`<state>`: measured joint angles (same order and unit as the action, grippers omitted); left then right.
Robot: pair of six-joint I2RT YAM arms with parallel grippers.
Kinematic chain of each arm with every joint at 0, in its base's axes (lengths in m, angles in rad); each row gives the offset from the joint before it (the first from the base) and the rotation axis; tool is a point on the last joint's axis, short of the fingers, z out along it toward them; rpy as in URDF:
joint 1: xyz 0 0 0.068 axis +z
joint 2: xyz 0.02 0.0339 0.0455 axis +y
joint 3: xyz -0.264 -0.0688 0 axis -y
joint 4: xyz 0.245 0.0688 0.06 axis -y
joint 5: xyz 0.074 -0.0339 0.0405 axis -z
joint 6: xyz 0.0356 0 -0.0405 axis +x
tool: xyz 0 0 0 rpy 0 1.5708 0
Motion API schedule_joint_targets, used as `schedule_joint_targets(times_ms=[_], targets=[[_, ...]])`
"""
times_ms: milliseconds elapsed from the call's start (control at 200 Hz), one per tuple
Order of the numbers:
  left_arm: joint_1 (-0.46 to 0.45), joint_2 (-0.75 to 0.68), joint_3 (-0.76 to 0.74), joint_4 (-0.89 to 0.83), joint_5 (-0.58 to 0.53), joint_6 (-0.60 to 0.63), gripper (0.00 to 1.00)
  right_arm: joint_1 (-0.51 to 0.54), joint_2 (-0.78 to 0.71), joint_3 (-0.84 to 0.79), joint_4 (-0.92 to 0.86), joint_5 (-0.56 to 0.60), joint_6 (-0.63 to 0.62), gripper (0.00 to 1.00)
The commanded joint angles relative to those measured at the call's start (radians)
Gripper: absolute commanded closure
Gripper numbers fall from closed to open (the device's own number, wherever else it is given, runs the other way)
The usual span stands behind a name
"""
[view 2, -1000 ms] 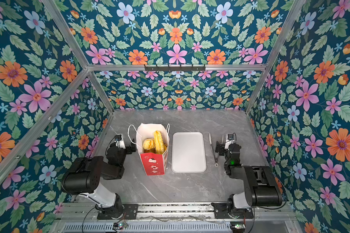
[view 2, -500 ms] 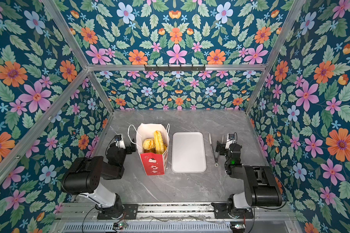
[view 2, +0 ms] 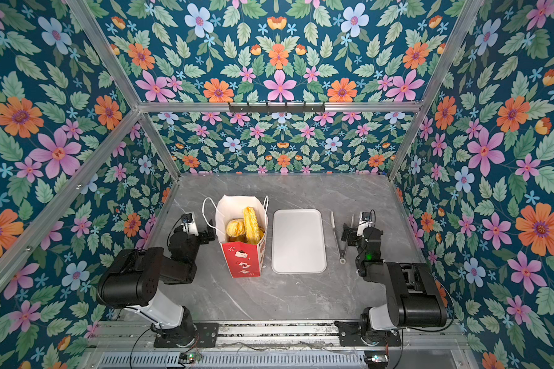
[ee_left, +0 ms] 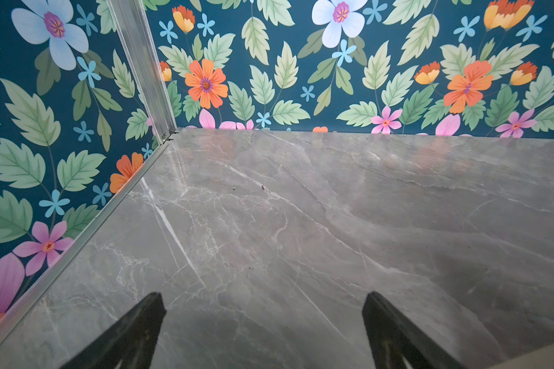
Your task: Take the fake bread out of the paper bag
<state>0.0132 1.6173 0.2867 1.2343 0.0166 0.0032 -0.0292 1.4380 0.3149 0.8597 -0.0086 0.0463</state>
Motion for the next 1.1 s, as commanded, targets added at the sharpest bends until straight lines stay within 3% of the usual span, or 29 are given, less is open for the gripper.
schedule_joint_targets(times_ms=[0, 150, 245, 345, 515, 675, 795, 930, 1095], targets=[[0.001, -0.027, 0.014, -0.026, -0.039, -0.021, 0.0, 0.002, -0.022, 0.019, -0.03, 0.043, 0.019, 0.01], [0.0, -0.165, 0.124, -0.326, -0.047, -0.016, 0.01, 0.005, -0.136, 0.099, -0.262, 0.118, 0.046, 0.01], [-0.001, -0.279, 0.158, -0.399, -0.082, -0.058, 0.02, 0.027, -0.202, 0.166, -0.435, 0.203, 0.085, 0.01], [-0.001, -0.415, 0.224, -0.539, -0.112, -0.151, 0.03, 0.051, -0.275, 0.206, -0.544, 0.198, 0.187, 0.01], [-0.013, -0.684, 0.363, -0.875, -0.159, -0.36, 0.04, 0.16, -0.356, 0.292, -0.771, 0.23, 0.245, 0.01], [-0.014, -0.874, 0.599, -1.349, 0.064, -0.455, 0.03, 0.255, -0.423, 0.347, -0.985, 0.223, 0.279, 0.01], [-0.013, -0.923, 0.745, -1.651, 0.28, -0.517, 0.1, 0.292, -0.472, 0.352, -1.093, 0.213, 0.307, 0.01], [-0.014, -0.932, 0.771, -1.789, 0.539, -0.577, 0.16, 0.291, -0.502, 0.339, -1.152, 0.176, 0.332, 0.01], [-0.014, -0.944, 0.77, -1.882, 0.596, -0.497, 0.16, 0.291, -0.5, 0.335, -1.164, 0.153, 0.335, 0.01]])
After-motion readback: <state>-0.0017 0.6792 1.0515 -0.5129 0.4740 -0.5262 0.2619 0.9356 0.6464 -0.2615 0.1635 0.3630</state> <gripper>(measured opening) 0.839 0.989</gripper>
